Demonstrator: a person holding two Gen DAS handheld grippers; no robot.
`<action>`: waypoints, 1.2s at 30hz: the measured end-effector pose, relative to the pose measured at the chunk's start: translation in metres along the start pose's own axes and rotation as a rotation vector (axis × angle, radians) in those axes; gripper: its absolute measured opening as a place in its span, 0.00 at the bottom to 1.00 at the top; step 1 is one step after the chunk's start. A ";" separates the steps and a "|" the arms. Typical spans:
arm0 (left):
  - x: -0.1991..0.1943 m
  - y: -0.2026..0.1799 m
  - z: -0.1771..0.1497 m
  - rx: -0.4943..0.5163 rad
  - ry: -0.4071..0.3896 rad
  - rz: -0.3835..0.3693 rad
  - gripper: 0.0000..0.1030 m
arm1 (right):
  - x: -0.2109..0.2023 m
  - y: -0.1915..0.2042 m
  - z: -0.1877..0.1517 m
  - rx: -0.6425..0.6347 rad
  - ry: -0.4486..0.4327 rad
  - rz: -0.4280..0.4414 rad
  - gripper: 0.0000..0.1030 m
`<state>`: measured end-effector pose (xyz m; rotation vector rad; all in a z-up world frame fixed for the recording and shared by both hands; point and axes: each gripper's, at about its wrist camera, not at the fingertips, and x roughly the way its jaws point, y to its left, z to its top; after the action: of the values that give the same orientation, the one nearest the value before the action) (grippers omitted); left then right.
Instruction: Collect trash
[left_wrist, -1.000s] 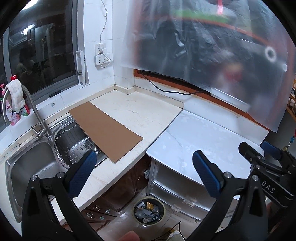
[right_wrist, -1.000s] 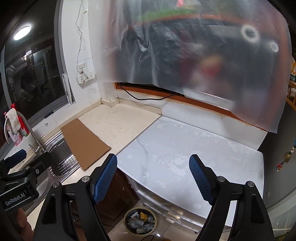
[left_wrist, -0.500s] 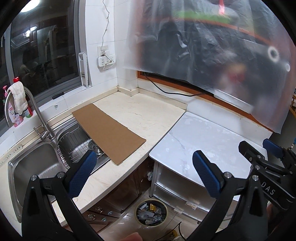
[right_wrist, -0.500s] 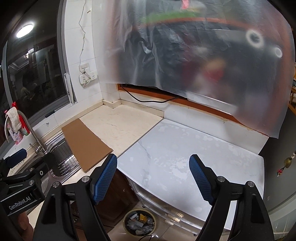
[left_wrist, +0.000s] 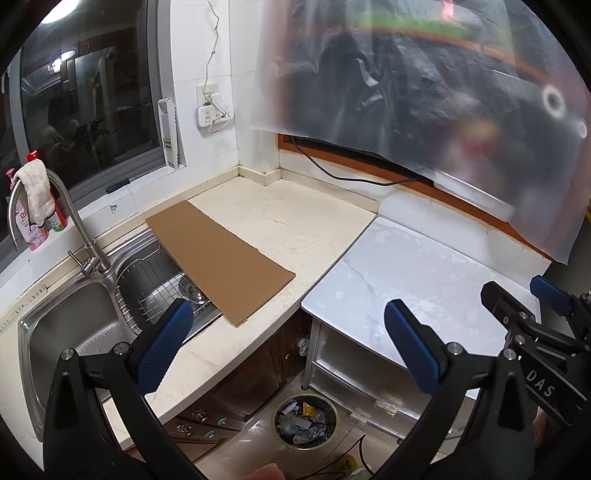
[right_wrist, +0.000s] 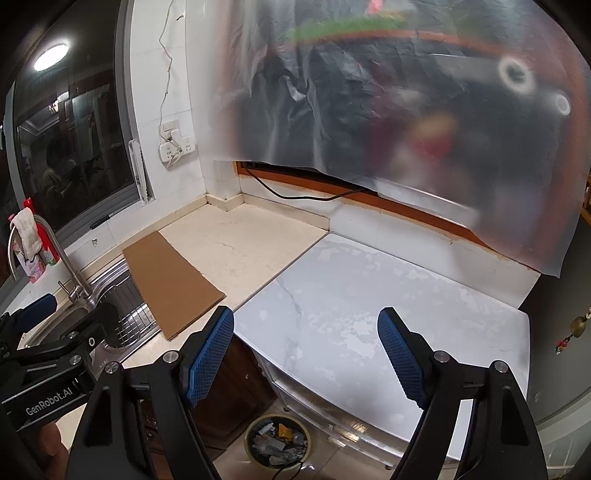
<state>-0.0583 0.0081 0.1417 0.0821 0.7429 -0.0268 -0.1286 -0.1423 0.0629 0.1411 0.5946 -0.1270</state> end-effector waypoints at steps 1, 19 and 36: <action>0.001 -0.001 0.000 0.000 0.002 0.001 0.99 | 0.001 0.001 -0.001 -0.001 0.001 -0.001 0.79; 0.016 -0.007 -0.002 0.007 0.027 0.005 0.99 | 0.014 -0.002 -0.003 -0.001 0.021 0.001 0.79; 0.016 -0.015 -0.005 0.025 0.035 -0.001 0.99 | 0.014 -0.011 -0.016 0.016 0.021 -0.019 0.79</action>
<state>-0.0508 -0.0065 0.1261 0.1061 0.7774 -0.0353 -0.1274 -0.1516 0.0409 0.1529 0.6162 -0.1487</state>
